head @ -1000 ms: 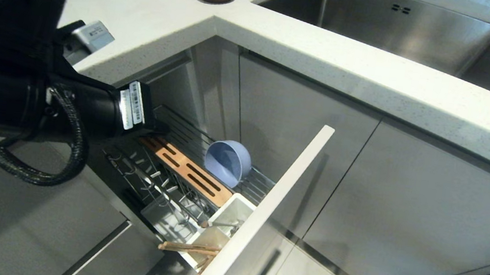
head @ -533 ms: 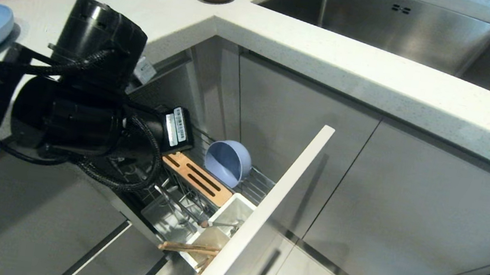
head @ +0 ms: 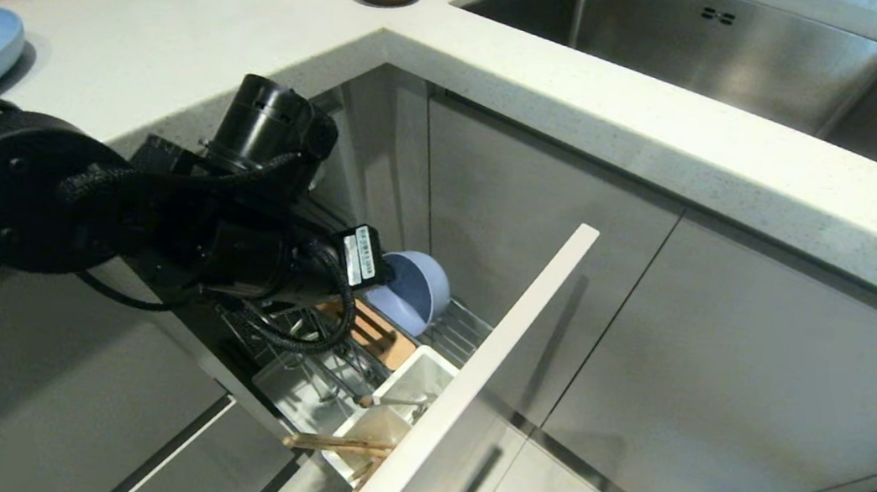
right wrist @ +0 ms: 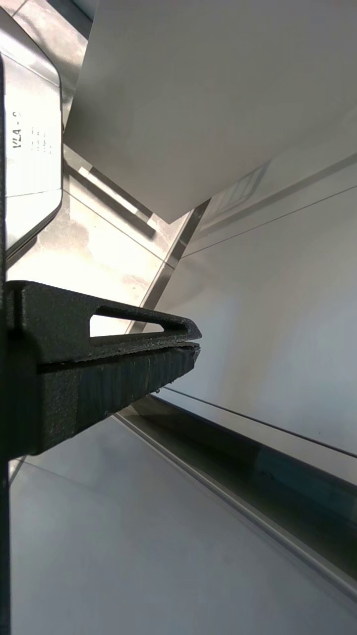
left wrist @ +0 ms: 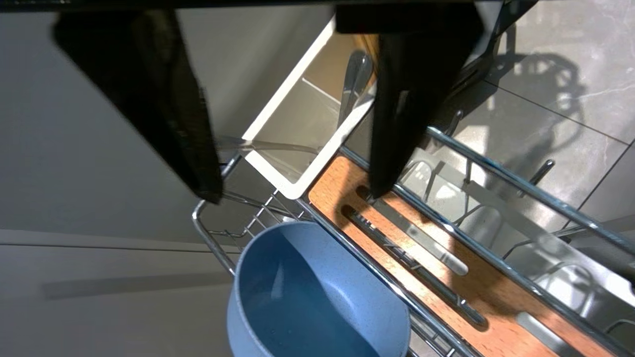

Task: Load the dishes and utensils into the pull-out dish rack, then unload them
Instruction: Take the bowl out of the cupboard

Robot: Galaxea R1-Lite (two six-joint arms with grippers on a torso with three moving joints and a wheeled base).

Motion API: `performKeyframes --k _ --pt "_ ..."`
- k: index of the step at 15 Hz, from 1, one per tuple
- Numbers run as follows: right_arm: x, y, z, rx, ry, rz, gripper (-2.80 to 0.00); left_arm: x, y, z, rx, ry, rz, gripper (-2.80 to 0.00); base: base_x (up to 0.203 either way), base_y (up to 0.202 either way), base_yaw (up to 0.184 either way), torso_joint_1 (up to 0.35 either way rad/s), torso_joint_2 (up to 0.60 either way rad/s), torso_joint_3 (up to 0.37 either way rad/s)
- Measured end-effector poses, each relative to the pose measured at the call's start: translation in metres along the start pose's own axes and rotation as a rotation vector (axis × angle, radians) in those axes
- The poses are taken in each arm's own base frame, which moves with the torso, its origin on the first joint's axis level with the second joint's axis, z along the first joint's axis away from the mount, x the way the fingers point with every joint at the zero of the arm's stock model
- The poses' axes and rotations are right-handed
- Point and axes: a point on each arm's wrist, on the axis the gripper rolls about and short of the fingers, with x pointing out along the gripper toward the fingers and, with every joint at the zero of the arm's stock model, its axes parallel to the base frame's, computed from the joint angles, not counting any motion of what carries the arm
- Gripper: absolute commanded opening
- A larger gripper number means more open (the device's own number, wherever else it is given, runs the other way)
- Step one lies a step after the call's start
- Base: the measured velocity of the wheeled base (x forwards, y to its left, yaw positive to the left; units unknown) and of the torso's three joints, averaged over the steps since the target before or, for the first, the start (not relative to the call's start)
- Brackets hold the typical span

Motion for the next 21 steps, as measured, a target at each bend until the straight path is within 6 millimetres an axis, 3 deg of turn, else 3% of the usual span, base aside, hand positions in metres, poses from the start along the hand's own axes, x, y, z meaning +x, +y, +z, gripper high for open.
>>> performKeyframes --k 8,21 --pt "0.000 0.000 0.000 0.000 0.000 0.000 -2.80 0.042 -0.002 0.002 -0.009 0.020 0.013 0.00 0.000 0.000 0.000 0.000 0.00 0.000" --pt "0.000 0.000 0.000 0.000 0.000 0.000 -2.80 0.083 -0.012 0.010 -0.018 0.006 -0.001 0.00 0.000 0.000 0.000 0.000 0.00 0.000"
